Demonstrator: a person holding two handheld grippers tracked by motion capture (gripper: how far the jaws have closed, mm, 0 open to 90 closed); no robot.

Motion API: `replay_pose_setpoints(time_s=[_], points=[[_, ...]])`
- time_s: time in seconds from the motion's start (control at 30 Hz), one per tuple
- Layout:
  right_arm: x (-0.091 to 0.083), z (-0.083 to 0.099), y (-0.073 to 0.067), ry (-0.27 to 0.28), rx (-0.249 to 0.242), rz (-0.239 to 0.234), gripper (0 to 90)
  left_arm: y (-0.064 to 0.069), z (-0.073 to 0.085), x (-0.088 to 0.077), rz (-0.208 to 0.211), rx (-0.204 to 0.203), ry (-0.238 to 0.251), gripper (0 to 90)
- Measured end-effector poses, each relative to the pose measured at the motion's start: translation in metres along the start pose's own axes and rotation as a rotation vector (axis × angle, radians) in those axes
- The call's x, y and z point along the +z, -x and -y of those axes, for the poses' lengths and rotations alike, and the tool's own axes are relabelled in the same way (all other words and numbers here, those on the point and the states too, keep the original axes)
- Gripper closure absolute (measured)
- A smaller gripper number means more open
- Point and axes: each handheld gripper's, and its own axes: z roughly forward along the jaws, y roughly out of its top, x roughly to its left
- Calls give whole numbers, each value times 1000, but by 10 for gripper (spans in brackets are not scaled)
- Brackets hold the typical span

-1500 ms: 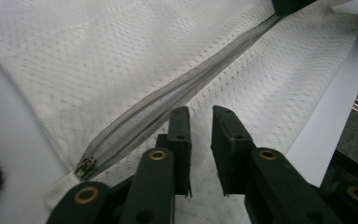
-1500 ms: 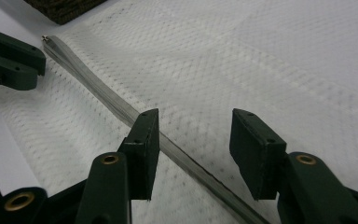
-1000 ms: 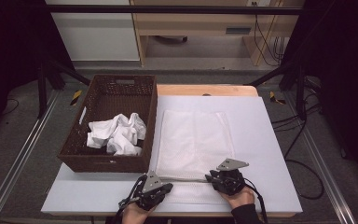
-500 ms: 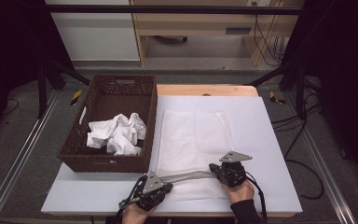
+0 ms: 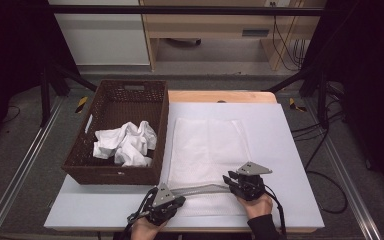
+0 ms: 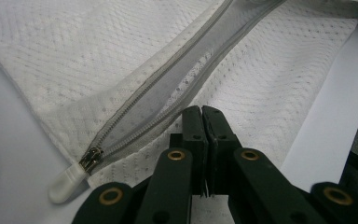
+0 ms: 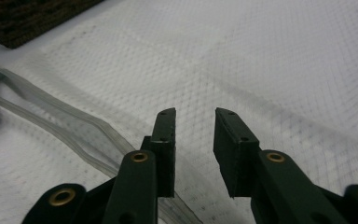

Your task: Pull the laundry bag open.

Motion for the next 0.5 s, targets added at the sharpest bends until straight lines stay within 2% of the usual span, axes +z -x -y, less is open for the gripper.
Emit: replay_pose_setpoints(time_s=[0.13,0.23,0.3,0.5], points=[[-5,-6,-8,32,-26,-27,621,0,0,0,1,-1,1,870],[-4,-9,-16,35,-40,-59,577,0,0,0,0,0,0,869],[-1,-8,-21,15,-38,-82,539,0,0,0,-1,3,-1,869],[7,-2,-24,-24,-39,-80,470,0,0,0,-3,8,-3,869]])
